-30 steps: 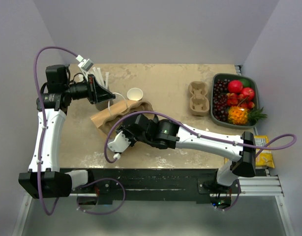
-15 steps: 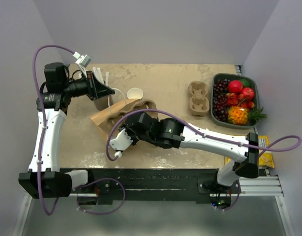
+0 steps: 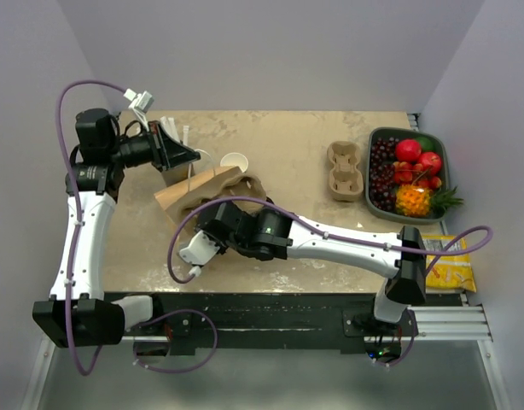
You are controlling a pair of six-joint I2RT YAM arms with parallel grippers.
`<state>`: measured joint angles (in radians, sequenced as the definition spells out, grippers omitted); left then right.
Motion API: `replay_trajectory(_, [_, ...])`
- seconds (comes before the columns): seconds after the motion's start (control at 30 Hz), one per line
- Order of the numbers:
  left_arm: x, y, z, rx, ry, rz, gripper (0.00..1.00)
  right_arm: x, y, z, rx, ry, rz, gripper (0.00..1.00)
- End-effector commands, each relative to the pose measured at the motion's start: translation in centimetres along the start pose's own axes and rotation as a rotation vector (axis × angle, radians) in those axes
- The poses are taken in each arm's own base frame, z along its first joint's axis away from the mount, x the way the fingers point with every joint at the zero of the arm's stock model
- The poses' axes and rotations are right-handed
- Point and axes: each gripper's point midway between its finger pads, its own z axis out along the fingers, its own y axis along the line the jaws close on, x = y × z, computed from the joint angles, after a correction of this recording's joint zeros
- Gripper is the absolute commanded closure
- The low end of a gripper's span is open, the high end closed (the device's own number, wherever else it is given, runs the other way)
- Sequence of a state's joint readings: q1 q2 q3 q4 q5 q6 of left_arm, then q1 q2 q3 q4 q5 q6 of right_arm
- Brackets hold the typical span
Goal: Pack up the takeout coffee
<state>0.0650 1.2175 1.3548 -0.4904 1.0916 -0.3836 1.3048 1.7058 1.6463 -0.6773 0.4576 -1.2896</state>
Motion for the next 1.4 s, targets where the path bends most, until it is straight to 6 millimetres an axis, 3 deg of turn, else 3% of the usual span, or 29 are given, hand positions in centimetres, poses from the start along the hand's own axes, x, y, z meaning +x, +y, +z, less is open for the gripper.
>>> replay_trajectory(0.0, [-0.5, -1.0, -0.3, 0.018, -0.037, -0.015, 1.00, -0.8, -3.4, -1.6, 0.087, 0.008, -0.058, 1.00])
replay_trajectory(0.3, [-1.0, -0.8, -0.4, -0.020, -0.121, -0.038, 1.00, -2.0, -4.0, -2.4, 0.098, 0.007, -0.118, 1.00])
replay_trajectory(0.4, [-1.6, -1.1, -0.6, -0.032, -0.146, -0.037, 1.00, -2.8, -4.4, -2.8, 0.101, -0.024, -0.081, 1.00])
replay_trajectory(0.5, [-2.2, -1.8, -0.8, -0.024, -0.161, -0.038, 1.00, -3.6, -3.2, -2.3, 0.032, -0.052, -0.022, 1.00])
replay_trajectory(0.63, [-2.9, -2.2, -1.2, -0.038, -0.161, 0.016, 1.00, -3.8, -3.2, -2.0, 0.022, -0.040, 0.044, 1.00])
replay_trajectory(0.87, [-1.3, -1.4, -1.0, -0.028, -0.116, 0.026, 1.00, -4.9, -5.2, -4.5, 0.020, -0.261, 0.246, 1.00])
replay_trajectory(1.03, [0.3, -2.5, -1.0, 0.066, -0.049, 0.059, 1.00, -3.8, -6.9, -7.1, 0.021, -0.440, 0.364, 1.00])
replay_trajectory(1.17, [1.0, -3.1, -1.2, 0.099, -0.012, 0.059, 1.00, -4.8, -7.9, -9.1, 0.034, -0.621, 0.421, 1.00])
replay_trajectory(1.2, [1.2, -3.3, -1.3, 0.110, -0.005, 0.061, 1.00, -5.1, -7.1, -8.6, 0.013, -0.636, 0.425, 1.00])
replay_trajectory(1.37, [1.6, -3.2, -1.3, 0.131, 0.025, 0.084, 1.00, -5.9, -7.5, -9.2, 0.028, -0.742, 0.473, 1.00])
